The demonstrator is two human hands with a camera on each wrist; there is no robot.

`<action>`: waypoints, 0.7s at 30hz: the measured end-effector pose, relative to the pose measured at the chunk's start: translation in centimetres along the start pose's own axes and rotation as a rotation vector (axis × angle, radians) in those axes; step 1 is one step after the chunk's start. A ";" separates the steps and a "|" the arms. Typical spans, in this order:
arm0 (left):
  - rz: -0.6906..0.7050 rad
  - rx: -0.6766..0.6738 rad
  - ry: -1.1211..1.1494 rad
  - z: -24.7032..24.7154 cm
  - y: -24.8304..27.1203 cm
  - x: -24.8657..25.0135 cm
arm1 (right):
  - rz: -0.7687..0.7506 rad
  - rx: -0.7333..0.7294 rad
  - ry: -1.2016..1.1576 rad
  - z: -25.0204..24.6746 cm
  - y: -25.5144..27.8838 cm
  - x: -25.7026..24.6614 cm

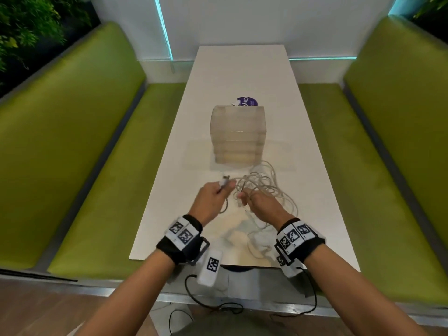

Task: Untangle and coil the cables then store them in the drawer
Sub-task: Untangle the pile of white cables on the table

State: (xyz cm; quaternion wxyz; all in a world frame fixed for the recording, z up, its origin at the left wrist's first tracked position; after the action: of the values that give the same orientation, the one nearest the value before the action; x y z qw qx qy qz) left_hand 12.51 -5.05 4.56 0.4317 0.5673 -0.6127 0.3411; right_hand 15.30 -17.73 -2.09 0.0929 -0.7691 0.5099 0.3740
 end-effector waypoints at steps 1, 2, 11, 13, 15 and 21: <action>0.005 -0.071 -0.046 1.6 -0.2 -0.1 | 0.005 -0.004 -0.048 0.2 0.0 -0.2; 0.004 -0.126 -0.099 2.9 -0.3 -0.3 | -0.001 -0.017 -0.041 0.4 0.0 -0.5; 0.032 -0.045 0.051 2.8 -0.5 0.3 | -0.108 0.030 -0.067 -0.4 0.8 -2.6; 0.009 0.034 0.262 1.1 -0.5 0.2 | -0.157 0.078 -0.018 -1.1 0.5 -2.3; -0.027 0.135 0.385 -1.2 -0.1 -0.3 | -0.142 0.097 -0.057 -1.8 0.0 -1.0; -0.055 0.531 0.738 -10.6 1.3 -3.6 | -0.243 0.105 -0.068 -1.7 0.0 0.2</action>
State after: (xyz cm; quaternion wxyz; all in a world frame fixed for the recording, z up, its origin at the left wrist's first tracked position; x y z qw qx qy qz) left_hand 12.65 6.20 5.53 0.4698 0.5149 -0.2939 0.6540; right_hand 16.16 -18.73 -1.06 0.1947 -0.8060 0.4284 0.3589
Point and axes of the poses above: each hand's wrist, its own y-axis away from the middle knuckle, its own z-axis out of the palm, x = y × z, the point moved 10 cm from there along -y, towards the middle knuckle, and after that the axes turned 6 degrees about -x, right-handed, at the moved point
